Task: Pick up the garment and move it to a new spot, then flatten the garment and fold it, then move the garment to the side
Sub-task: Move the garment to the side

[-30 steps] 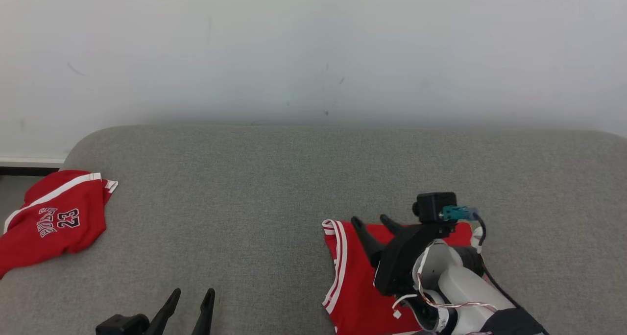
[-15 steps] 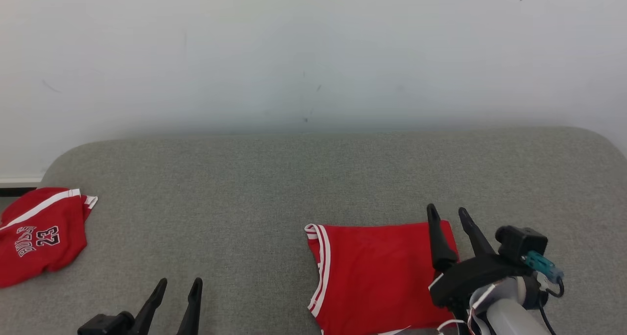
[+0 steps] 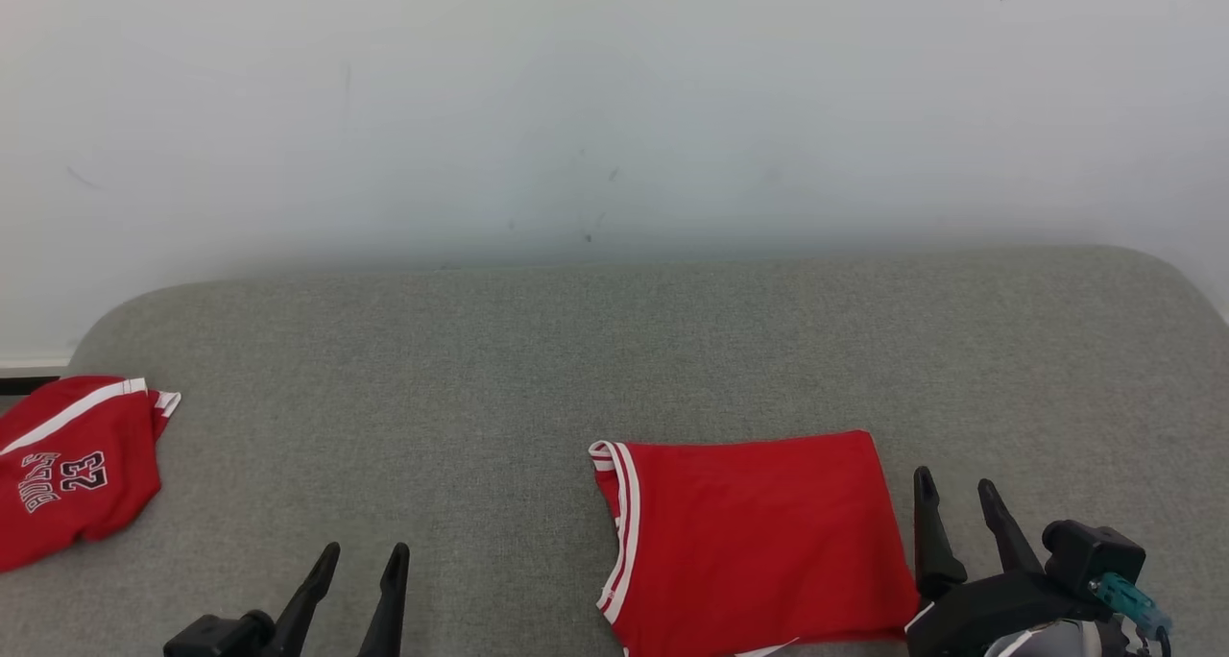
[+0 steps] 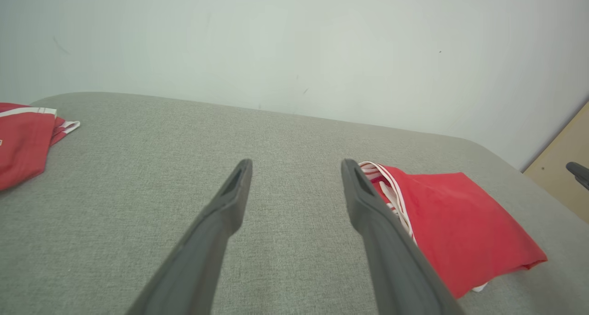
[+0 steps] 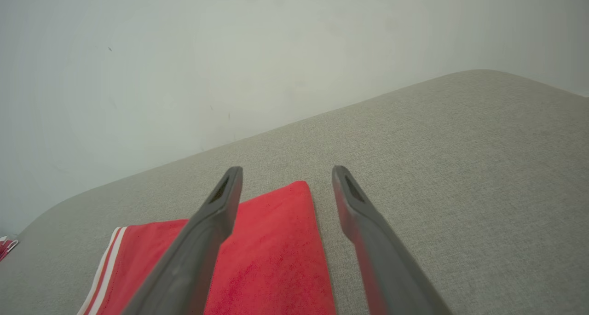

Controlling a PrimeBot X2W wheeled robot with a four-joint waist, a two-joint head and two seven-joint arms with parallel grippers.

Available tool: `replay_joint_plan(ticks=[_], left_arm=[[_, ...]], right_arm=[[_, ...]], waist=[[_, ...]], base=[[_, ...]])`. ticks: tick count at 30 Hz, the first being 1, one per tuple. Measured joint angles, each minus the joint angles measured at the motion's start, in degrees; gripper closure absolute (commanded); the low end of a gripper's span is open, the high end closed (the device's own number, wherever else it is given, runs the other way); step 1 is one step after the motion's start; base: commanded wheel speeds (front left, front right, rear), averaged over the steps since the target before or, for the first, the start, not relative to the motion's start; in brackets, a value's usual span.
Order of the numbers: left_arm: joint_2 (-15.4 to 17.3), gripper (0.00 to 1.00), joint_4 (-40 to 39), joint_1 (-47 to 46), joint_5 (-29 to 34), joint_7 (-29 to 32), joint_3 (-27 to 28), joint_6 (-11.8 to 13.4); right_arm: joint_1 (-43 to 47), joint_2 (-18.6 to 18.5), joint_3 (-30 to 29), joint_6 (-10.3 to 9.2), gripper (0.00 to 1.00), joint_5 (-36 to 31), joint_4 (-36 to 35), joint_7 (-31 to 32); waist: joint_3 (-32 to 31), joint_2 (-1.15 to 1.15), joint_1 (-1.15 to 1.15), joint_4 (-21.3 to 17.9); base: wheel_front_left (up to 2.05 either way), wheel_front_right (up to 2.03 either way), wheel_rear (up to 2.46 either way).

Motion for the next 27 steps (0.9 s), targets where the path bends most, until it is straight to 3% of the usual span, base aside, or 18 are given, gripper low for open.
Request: replay_joint_plan(ticks=[7, 27], left_arm=[[0.0, 0.00, 0.0, 0.0, 0.3, 0.1, -1.1, -0.1], [0.8, 0.00, 0.1, -0.3, 0.3, 1.5, -2.3, -0.5]], right_arm=[[-1.4, -2.0, 1.0, 0.00, 0.00, -0.3, 4.9, 3.2], [-12.1, -1.5, -1.7, 0.00, 0.00, 3.4, 19.5, 29.0]], waist=[[0.2, 0.00, 0.00, 0.7], [1.8, 0.00, 0.00, 5.2]], base=[[0.00, 0.00, 0.00], [0.00, 0.00, 0.00]])
